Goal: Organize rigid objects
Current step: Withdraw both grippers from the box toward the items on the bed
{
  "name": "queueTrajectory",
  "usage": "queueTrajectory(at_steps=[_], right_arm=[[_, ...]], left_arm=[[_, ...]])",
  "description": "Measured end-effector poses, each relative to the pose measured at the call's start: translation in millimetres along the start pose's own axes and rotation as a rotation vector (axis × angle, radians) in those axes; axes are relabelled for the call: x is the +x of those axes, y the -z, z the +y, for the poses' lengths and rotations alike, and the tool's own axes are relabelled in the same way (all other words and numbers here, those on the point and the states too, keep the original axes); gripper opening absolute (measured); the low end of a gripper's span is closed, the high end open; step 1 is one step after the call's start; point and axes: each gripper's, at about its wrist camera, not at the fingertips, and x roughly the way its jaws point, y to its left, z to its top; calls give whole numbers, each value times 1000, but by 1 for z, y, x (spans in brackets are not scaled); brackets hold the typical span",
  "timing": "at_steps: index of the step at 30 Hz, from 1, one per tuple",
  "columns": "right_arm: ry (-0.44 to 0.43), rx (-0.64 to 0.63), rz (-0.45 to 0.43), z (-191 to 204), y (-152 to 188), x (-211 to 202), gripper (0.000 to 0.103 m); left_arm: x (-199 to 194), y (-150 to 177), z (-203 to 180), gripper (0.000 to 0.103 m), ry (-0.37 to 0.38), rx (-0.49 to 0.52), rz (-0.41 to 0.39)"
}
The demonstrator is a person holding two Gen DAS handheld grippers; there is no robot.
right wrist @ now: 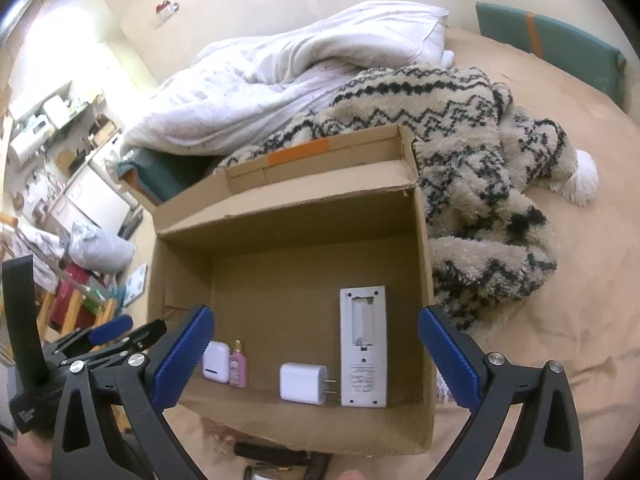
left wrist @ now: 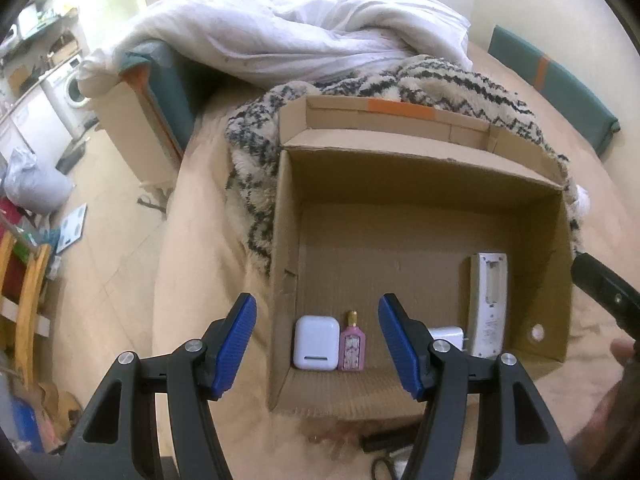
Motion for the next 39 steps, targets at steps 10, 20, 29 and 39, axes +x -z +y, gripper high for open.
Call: queueTrajectory(at_steps=[10,20,29,39], right_arm=[[10,-76,8,12,20,-26,103],[9,-45,51,11,53,-38,103],[43,-2,131,0,74,-33,103],[12,159,303,-20,96,4,103]], left_arm=[[-35,18,31,60,-14,-30,29],[-36,56,60,60,-25,-85,67],[-36,60,59,60,-22,-77,71],[-35,60,62,60,-5,-120,100]])
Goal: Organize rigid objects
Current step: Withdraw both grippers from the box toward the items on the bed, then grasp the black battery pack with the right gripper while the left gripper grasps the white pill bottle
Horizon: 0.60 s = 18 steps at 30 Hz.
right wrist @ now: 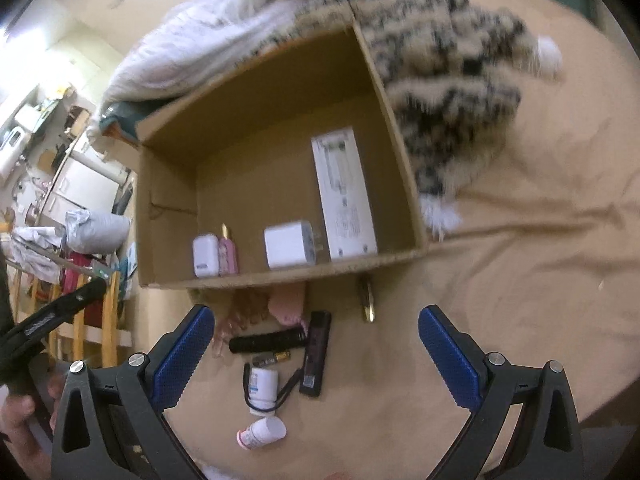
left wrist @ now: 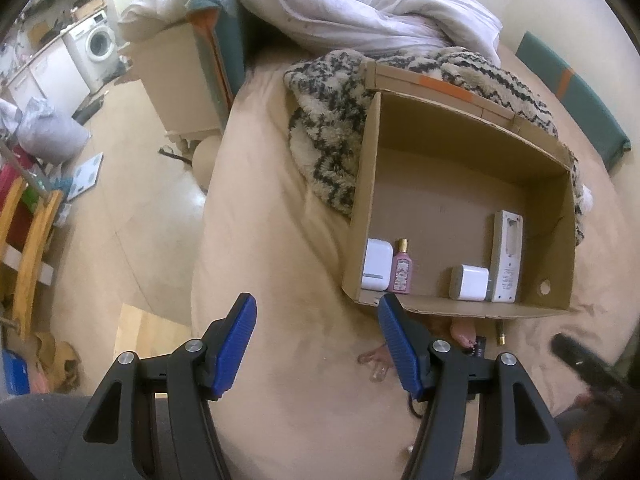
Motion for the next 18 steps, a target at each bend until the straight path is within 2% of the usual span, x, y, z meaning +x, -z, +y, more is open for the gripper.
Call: queueTrajectory(at_steps=[3,4,5,7,9,11,14,15,16,18], right_arm=[[24,22,89,-1,5,24,103],[13,22,130,1,8,34,92],[-2,25,169,2,10,43,67],[10,37,227,5,15,61,48],[31,28,245,8,17,73,47],[68,8,262,13,19,84,37],[83,-11,279,18,23,94,34],[95,-26,277,19,25,94,30],[111,-46,274,22,26,93,20],[122,-63,261,22,28,85,20]], left_arm=[[0,-1,1,60,7,-14,9],[1,-1,1,60,15,-21,15],[1,-1,1,60,23,-26,20],[2,-2,2,60,41,-34,32],[2,-1,2,60,53,-39,38],[1,-1,2,60,60,-41,38],[1,0,4,60,67,-47,41],[1,0,5,60,67,-49,42],[1,0,6,60,68,-53,45],[2,0,8,60,70,-60,50]])
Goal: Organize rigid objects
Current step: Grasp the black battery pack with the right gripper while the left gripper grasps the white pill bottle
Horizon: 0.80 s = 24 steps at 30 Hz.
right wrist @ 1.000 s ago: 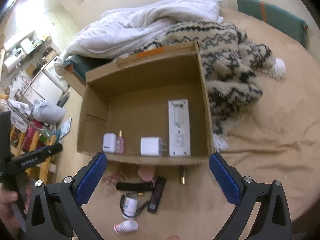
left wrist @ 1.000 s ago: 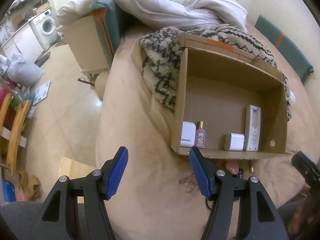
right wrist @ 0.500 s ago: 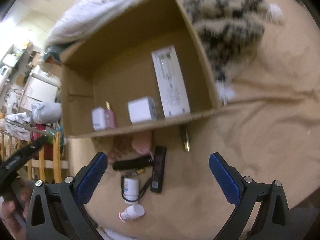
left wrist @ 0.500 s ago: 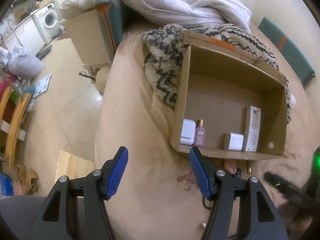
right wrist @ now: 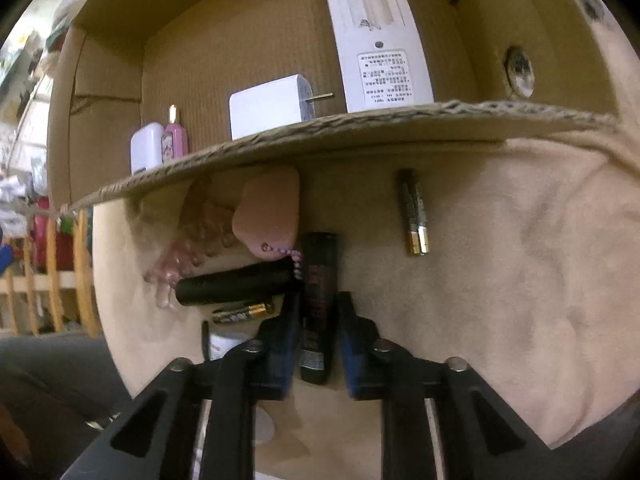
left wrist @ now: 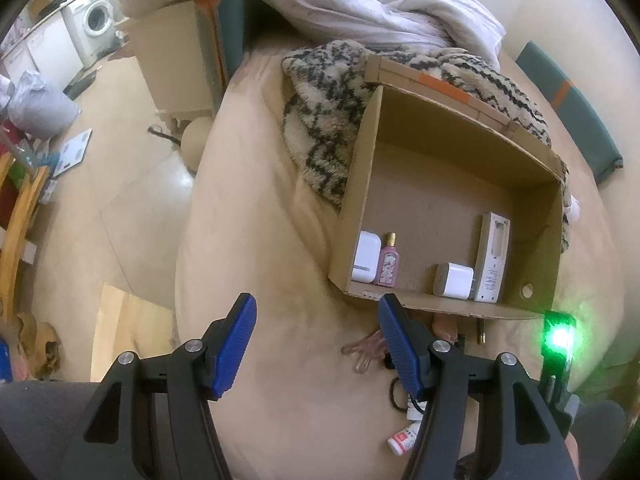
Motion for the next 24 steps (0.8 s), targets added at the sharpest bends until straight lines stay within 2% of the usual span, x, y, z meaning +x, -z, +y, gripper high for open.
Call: queueTrajectory(at_steps=[6,12,14,17,20,22,24], right_arm=[[-8,-24,-67,-6,13,-38,20],[-74,-103,-221,2,21,-95,20],[-83,-124,-263,3,18,-108,20],[-99,-115,-297,-2,7,-115,20],[-121,-74,-298,-15,8,-115,20],[-131,-52,-298,-18,9,-113,20],[-151,-36,-307,-20,10,-116,20]], left_arm=[[1,0,1,60,11,-13,7],[7,9,-11,60,-2,54,31],[16,22,-21,60,-8,106,80],[31,53,-35,60,-22,127,157],[50,96,-55,60,41,104,285],[62,115,-62,60,44,51,346],[69,128,-61,60,44,-54,378]])
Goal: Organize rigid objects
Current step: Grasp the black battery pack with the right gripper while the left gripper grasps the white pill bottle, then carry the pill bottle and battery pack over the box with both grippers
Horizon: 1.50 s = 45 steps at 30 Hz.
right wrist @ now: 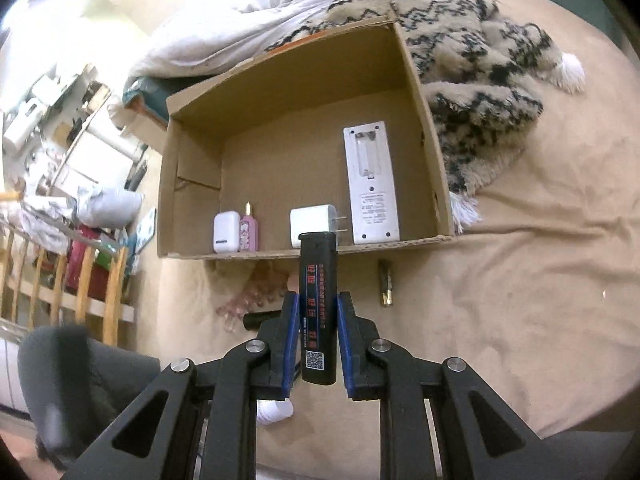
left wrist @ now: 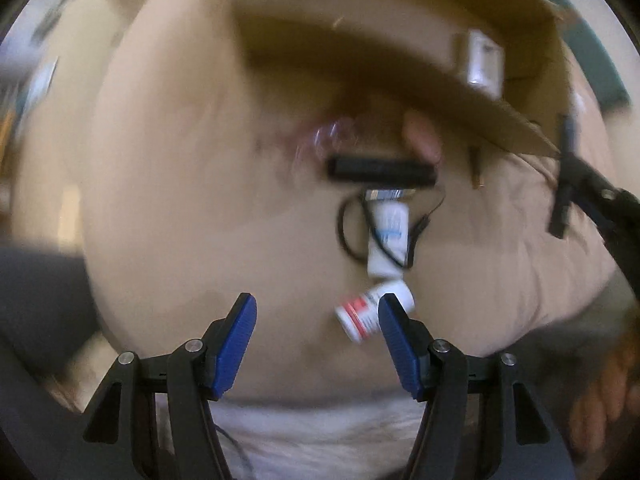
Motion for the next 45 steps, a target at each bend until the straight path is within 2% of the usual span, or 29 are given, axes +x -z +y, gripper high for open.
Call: queueTrajectory(at_steps=[2,4,7,11,17,20,25,30,45], right_arm=[[-12,11,-9,0,2,0,20],[-28,23,-12,-1,2,-1,20],[-46,30,-14,-2,2,-2,20],[-65,27,-18,-2,2,-5,20],[-77,28,-27,-5,1,-9,20],[-73,25,-22,-4,0,-8,20],[-66,23,-18,-3,-3,-6,20],[-59,17,-25,0,-4,-6,20],[-20,29,-42,-6,-3,-10,20]], left_arm=[[8,8,0,60,12,-105,10],[12,15,-10,60,8,-144,-6],[12,12,-25,60,-34,-142,-49],[16,9,-37,60,-47,-169,-45],[37,10,-54,60,-115,-135,-9],[45,8,-52,47,-133,-147,3],[37,7,-43,46,-106,-147,-7],[21,5,-32,45,-131,-112,-30],[-48,-52,54,45,-225,-131,-173]])
